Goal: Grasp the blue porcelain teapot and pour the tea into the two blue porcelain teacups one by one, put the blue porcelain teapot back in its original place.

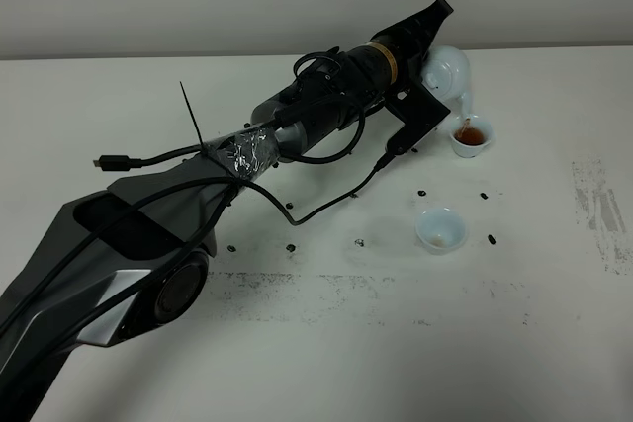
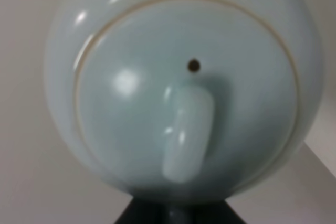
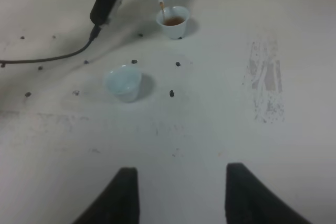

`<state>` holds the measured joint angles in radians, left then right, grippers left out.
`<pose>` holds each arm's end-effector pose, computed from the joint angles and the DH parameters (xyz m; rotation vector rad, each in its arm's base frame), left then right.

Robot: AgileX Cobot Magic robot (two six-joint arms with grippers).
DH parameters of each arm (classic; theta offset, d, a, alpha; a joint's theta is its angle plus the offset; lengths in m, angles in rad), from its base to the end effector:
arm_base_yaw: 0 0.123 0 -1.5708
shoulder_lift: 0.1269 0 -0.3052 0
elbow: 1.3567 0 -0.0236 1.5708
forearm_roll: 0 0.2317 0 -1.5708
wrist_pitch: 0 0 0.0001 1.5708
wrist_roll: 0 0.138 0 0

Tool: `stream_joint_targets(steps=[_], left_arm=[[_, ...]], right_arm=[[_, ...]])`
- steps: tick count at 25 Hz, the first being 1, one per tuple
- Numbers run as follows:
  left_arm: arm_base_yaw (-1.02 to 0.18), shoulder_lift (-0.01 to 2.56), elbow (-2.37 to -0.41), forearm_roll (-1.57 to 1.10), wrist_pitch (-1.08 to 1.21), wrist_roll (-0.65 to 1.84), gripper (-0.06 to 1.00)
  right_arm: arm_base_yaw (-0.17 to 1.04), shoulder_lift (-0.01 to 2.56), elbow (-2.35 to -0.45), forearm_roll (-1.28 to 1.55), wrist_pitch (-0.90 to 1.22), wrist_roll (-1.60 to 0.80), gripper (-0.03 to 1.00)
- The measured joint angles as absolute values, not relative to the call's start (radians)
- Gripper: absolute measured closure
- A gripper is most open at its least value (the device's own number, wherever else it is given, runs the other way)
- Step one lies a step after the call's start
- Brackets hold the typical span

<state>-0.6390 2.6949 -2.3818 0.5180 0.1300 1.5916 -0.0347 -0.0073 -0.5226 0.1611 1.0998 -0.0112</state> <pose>0.5276 -0.3809 0.1442 2.0036 0.4502 1.0217 -0.0058 0.0199 0.2499 0.0100 2.0468 0.1641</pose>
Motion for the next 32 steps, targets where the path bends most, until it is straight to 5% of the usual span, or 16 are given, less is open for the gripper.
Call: stream_joint_targets(steps=[32], left_arm=[[-0.639, 2.695, -2.382, 0.529, 0.127, 1.592, 0.86]], right_arm=[[-0.035, -0.007, -0.523, 0.161, 1.100, -0.011, 0.56]])
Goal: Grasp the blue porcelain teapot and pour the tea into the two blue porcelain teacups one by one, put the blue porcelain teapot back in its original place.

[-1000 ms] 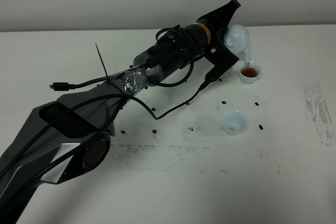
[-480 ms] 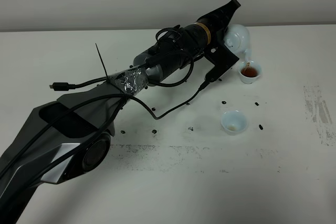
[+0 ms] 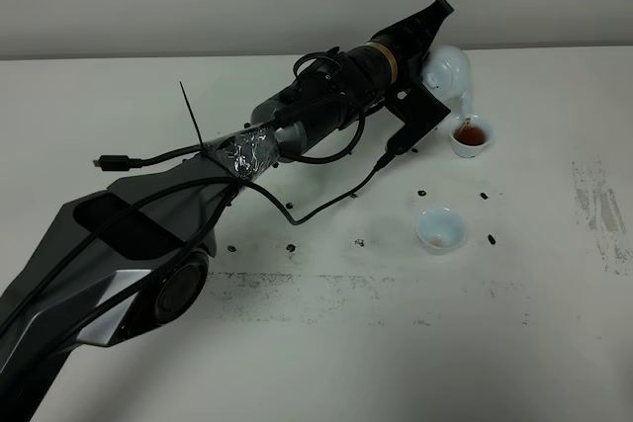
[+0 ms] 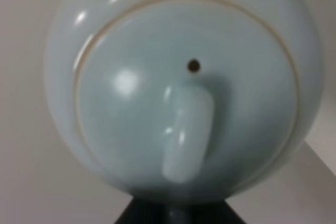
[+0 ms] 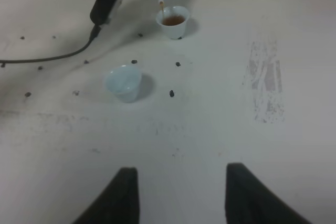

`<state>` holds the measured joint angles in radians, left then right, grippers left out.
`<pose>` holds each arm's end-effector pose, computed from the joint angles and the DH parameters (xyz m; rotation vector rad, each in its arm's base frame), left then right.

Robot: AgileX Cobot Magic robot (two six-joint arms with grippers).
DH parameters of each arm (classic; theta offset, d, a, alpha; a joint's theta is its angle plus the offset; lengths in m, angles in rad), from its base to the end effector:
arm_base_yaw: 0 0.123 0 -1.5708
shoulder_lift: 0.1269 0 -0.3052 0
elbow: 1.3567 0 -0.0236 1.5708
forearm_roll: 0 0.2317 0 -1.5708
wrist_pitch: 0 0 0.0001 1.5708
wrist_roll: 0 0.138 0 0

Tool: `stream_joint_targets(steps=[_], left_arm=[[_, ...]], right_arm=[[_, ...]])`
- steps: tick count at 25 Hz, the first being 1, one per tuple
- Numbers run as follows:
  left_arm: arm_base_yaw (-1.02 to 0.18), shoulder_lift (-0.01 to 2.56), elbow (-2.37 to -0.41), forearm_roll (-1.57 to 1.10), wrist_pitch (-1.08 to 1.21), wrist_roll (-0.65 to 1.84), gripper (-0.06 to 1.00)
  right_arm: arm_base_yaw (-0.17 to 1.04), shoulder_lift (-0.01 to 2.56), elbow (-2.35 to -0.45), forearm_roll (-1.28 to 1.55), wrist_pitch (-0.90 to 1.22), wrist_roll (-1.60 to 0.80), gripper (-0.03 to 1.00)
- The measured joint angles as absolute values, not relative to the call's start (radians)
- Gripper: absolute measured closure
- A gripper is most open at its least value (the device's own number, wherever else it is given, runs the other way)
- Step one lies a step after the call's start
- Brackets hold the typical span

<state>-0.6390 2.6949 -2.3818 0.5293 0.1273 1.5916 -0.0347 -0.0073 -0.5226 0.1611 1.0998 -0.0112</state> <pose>0.5277 -0.3810 0.1446 2.0052 0.4387 1.0302 -0.0058 0.0199 0.2499 0.0100 2.0468 0.1641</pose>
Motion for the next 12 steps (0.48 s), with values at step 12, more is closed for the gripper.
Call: stream_joint_targets(steps=[12], left_arm=[[-0.639, 2.695, -2.382, 0.536, 0.127, 1.592, 0.86]], right_arm=[[-0.035, -0.007, -0.523, 0.161, 1.100, -0.011, 0.56]])
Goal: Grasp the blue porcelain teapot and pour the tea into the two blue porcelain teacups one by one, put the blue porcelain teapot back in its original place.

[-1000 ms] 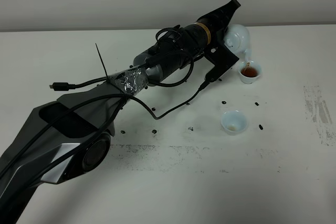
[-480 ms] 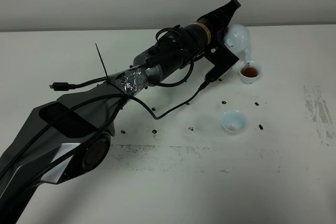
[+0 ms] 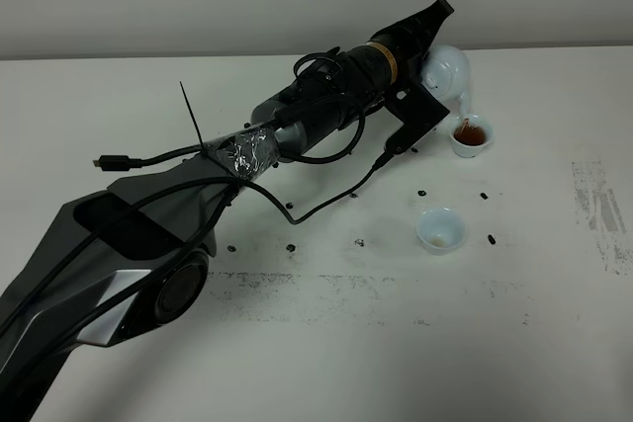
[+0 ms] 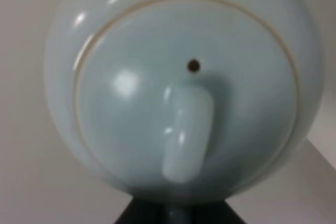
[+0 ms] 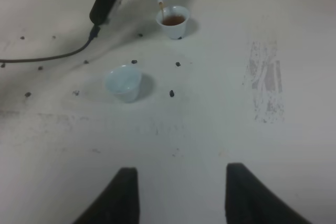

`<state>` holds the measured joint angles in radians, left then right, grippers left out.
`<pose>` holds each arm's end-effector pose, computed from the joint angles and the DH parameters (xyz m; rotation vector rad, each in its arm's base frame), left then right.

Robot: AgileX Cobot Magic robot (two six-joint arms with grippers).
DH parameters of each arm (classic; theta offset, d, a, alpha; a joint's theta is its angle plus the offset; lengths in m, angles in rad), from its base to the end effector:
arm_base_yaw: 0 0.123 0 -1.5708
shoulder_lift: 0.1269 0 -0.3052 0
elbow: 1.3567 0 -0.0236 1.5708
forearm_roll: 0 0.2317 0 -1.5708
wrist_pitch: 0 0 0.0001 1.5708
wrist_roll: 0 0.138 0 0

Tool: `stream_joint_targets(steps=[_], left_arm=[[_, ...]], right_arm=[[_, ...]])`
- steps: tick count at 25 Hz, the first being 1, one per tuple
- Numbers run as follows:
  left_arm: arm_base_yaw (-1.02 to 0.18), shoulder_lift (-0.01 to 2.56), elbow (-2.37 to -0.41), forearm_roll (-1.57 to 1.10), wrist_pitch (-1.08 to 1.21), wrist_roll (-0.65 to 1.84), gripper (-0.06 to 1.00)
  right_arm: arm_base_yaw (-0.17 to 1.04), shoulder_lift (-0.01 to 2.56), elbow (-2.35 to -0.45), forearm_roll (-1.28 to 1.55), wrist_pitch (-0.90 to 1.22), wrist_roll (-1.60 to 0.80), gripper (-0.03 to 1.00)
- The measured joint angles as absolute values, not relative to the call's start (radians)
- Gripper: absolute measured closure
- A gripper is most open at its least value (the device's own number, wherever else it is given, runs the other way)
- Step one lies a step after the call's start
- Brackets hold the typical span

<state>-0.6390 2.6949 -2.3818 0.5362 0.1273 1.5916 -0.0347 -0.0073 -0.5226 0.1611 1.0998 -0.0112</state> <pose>0.5278 -0.3809 0.1446 2.0076 0.4326 1.0354 -0.0058 0.0199 0.2499 0.0100 2.0468 0.1641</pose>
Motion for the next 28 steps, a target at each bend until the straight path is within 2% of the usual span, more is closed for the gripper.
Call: stream_joint_targets(steps=[28], left_arm=[[-0.639, 2.695, -2.382, 0.516, 0.127, 1.522, 0.86]], right_arm=[[-0.035, -0.007, -0.523, 0.161, 1.100, -0.011, 0.56]])
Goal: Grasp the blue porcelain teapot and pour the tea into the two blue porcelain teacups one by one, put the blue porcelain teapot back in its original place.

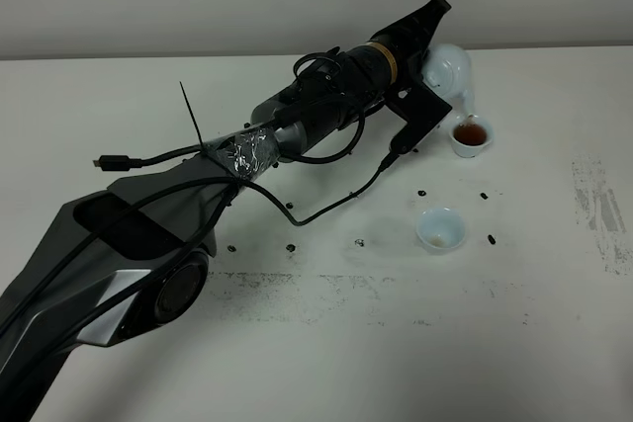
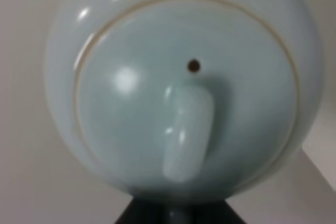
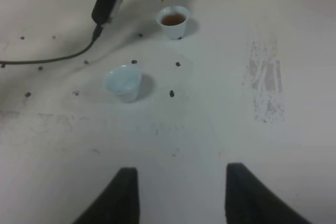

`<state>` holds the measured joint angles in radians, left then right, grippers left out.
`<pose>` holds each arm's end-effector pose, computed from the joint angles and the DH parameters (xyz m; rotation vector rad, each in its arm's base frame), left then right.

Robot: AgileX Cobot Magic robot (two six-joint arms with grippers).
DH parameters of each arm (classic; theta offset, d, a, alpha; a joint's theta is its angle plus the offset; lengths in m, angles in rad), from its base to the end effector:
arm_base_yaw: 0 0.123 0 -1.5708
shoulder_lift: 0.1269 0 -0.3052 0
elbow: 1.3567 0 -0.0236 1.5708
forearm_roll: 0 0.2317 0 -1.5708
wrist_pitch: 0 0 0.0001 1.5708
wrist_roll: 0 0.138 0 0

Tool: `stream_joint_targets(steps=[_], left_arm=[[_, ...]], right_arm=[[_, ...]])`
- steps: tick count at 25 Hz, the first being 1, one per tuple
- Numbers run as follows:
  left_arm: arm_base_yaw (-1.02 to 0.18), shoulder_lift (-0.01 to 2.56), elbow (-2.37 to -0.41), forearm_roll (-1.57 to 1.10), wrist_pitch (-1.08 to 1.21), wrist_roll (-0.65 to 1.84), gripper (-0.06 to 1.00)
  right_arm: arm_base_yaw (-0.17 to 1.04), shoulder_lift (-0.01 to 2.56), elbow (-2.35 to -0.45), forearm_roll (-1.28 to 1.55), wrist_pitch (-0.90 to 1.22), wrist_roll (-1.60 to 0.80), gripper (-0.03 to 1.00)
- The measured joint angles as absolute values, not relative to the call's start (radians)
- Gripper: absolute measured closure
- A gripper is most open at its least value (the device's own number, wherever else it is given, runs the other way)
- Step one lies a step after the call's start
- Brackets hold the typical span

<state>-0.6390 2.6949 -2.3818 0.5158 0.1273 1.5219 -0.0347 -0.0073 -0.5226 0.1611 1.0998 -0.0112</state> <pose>0.5276 -0.3811 0.1445 1.9709 0.5167 0.9772 -0.0058 0.0199 0.2499 0.0100 2.0468 0.1641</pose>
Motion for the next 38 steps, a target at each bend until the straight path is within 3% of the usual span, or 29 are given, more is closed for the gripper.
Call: stream_joint_targets(steps=[6, 13, 29, 34, 38], left_arm=[[-0.639, 2.695, -2.382, 0.378, 0.127, 1.450, 0.86], [-0.647, 2.679, -2.382, 0.191, 0.194, 1.167, 0.86], [-0.655, 2.539, -2.382, 0.276, 0.902, 0.117, 0.86], [-0.629, 2.538, -2.382, 0.290, 1.073, 0.022, 0.86], [-0.625, 2.538, -2.382, 0.243, 1.081, 0.049, 0.86]], right_arm=[[-0.035, -0.007, -0.523, 0.161, 1.100, -0.011, 0.56], [-0.035, -0.007, -0.523, 0.161, 1.100, -0.011, 0.56], [-0.035, -0.007, -0.523, 0.161, 1.100, -0.011, 0.56], [-0.035, -0.007, -0.523, 0.161, 1.100, -0.011, 0.56], [-0.035, -0.007, -0.523, 0.161, 1.100, -0.011, 0.56]])
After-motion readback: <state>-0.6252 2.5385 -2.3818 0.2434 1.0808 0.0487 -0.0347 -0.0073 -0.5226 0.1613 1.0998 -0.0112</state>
